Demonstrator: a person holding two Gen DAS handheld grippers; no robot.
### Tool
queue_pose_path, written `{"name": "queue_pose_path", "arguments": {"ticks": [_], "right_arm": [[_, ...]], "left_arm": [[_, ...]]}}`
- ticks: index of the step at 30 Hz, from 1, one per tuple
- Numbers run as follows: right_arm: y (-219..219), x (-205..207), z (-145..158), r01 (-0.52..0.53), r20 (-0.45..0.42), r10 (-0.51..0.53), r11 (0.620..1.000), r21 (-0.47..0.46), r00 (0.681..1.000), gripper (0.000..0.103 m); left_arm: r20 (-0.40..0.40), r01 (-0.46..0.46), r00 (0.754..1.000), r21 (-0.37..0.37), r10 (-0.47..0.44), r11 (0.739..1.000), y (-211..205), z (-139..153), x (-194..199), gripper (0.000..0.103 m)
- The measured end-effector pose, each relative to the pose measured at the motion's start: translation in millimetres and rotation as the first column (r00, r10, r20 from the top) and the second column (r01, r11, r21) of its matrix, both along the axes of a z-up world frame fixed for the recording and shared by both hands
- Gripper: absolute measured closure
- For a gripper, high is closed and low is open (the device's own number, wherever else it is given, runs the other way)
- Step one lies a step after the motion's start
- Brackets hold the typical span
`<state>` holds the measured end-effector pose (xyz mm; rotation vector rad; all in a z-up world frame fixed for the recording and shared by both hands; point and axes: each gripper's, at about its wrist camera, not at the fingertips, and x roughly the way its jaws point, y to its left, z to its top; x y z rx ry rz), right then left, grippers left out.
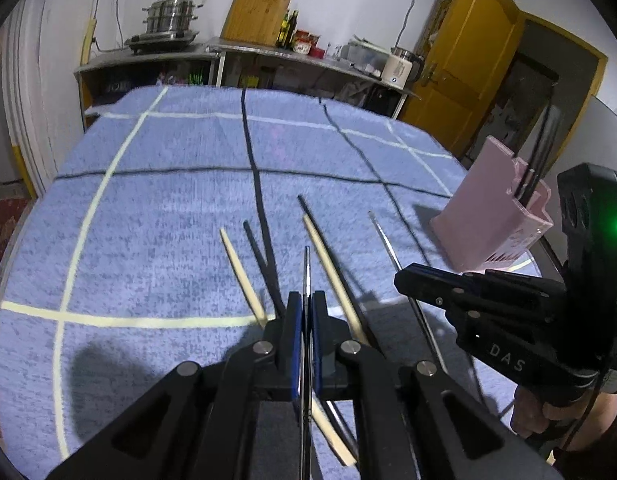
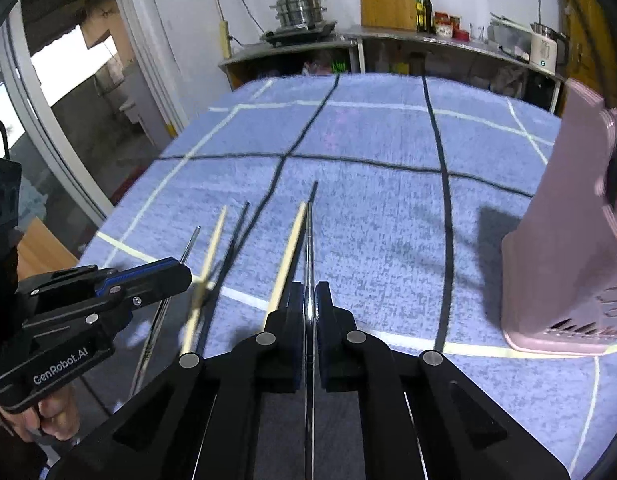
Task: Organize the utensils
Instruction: 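Lift both metal-tipped chopsticks upright and carry them over the pink basket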
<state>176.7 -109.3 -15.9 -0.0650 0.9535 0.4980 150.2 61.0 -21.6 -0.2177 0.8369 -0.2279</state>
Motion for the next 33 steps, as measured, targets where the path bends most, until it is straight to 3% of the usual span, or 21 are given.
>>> {"name": "queue_pose_path", "arguments": {"ticks": [17,33], "right_arm": [[-45.7,-50.8,85.3,0.045,0.164,-0.065,0.992,0.120,0.984,0.097],[-104.5,-70.0,117.9,0.148,0.211,-0.180,0.976,0.160,0.961,0.097]], "left_arm": [[0.162,0.060,0.985,-0.007,-0.058,0.998,-11.5,90.9,-41.5,0.098],[0.193,0.163,0.969,-0.037,-0.153,0.986,-64.0,119.6,-34.0,0.098]]}}
